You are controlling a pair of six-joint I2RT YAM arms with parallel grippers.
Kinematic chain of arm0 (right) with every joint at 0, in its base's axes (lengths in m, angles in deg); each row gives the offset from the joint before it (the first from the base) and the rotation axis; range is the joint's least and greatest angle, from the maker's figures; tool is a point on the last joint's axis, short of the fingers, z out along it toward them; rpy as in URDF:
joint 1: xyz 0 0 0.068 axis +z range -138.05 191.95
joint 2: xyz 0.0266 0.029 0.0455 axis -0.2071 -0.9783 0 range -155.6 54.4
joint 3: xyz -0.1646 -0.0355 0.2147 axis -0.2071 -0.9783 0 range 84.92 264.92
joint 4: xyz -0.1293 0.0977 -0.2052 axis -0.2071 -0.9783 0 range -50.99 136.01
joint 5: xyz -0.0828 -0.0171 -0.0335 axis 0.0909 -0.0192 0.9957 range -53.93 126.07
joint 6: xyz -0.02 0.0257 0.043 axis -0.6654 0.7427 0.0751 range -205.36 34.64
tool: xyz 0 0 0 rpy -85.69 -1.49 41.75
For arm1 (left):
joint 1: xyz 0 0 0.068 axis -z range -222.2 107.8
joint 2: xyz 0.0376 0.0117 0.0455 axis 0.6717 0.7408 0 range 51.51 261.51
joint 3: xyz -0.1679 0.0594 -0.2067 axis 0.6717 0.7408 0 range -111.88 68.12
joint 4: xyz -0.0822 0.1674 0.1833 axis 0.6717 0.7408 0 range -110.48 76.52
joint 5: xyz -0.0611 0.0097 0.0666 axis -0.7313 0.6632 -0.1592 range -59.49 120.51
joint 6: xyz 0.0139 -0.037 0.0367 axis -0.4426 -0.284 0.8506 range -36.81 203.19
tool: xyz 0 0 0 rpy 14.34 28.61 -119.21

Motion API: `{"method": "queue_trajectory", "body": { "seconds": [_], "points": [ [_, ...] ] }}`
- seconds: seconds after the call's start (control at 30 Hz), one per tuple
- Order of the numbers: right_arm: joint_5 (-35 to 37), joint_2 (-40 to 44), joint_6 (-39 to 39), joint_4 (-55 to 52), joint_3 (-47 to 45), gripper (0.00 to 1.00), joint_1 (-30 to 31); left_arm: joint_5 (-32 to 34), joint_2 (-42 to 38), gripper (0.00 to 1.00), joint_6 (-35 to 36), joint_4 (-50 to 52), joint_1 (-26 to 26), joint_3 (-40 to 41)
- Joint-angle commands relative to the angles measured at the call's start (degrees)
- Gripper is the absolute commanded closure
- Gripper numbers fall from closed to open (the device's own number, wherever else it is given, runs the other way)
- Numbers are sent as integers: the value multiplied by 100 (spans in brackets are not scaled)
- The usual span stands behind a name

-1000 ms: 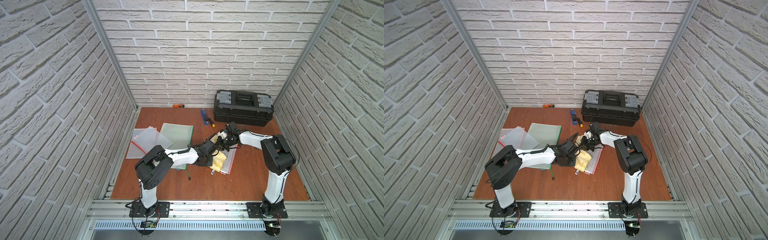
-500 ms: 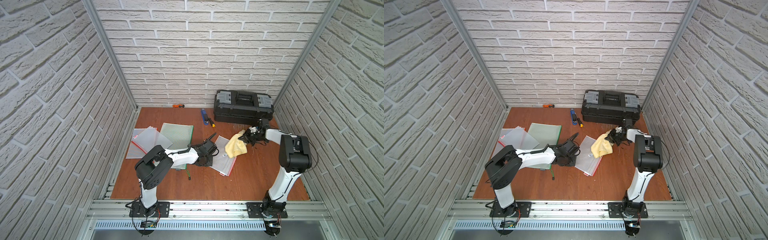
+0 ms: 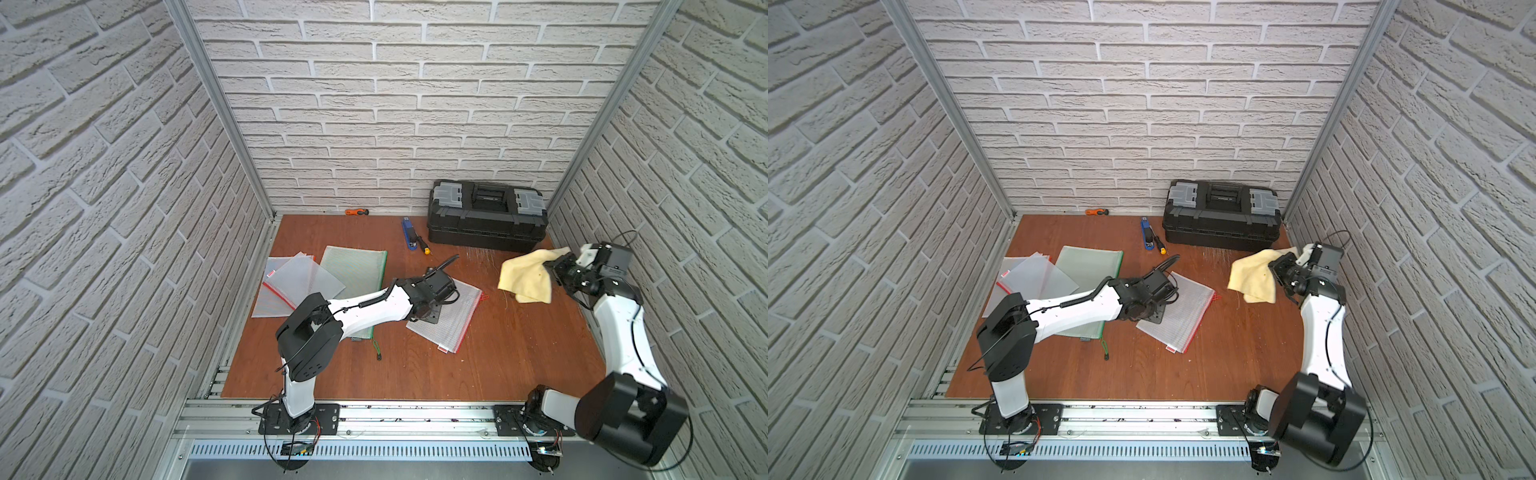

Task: Wipe the document bag
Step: Wipe the dirt from the document bag, then adjust the document bag at the center of the board.

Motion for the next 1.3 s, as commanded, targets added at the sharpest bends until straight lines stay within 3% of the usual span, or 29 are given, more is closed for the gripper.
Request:
{"method": "queue_trajectory", "body": {
  "seconds": [0.0, 0.1, 0.23, 0.6, 0.87, 1.27],
  "points": [
    [960, 538, -84, -496, 39, 98, -80, 294, 359, 36, 464, 627, 198, -647],
    [953, 528, -173, -704, 115, 98, -147, 96, 903, 34, 569, 857, 296, -1294],
    [267, 377, 94, -523, -99, 98, -195, -51, 1712, 25, 554, 1228, 422, -2259],
    [-385, 432, 187, -74, -487, 98, -204, 116, 3258, 25, 462, 1723, 716, -4176],
    [-475, 469, 120, -95, -523, 98, -204, 316, 3686, 28, 467, 1929, 739, -4497],
    [-580, 609, 15, -149, -663, 98, -212, 367, 3916, 55, 552, 1778, 667, -4501]
  ]
}}
